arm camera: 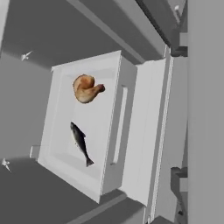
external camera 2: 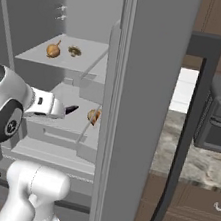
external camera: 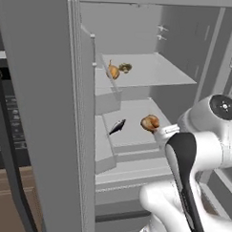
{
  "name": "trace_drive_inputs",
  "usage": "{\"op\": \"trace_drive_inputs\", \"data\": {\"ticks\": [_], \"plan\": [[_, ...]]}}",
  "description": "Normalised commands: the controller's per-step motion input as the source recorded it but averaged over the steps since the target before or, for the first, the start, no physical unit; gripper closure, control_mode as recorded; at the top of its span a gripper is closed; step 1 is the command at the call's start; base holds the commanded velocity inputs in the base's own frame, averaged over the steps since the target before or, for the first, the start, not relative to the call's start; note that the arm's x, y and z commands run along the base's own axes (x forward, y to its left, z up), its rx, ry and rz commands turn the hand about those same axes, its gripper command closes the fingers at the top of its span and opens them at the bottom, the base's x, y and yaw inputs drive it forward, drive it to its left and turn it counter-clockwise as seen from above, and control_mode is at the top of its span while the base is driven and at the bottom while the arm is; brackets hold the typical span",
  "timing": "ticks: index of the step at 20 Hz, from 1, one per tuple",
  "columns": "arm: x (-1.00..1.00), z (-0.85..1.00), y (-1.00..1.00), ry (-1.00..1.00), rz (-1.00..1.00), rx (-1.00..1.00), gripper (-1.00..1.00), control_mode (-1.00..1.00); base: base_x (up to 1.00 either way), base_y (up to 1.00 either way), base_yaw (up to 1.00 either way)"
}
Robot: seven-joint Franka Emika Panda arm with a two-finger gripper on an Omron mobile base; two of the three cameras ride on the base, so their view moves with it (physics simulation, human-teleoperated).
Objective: Gather the onion and mushroom from the fridge and place them on a tray on the dining counter. Then gather the chicken drumstick and fish from the fridge and place them on the other tray.
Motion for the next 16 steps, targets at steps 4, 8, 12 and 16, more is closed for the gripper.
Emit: {"op": "trace_drive_inputs", "data": {"ticks": [4,8,12,16], "plan": [[0.68,-0.33,-0.14,0.00,-0.02,0.00,-1.00,-1.00,0.00,0.00,0.00],[0.66,-0.36,-0.14,0.00,-0.01,0.00,-1.00,-1.00,0.00,0.00,0.00],[0.68,-0.37,-0.08,0.01,-0.04,0.00,-1.00,-1.00,0.00,0.00,0.00],[0.70,-0.31,0.00,0.03,-0.07,0.00,-1.00,-1.00,0.00,0.00,0.00]]}}
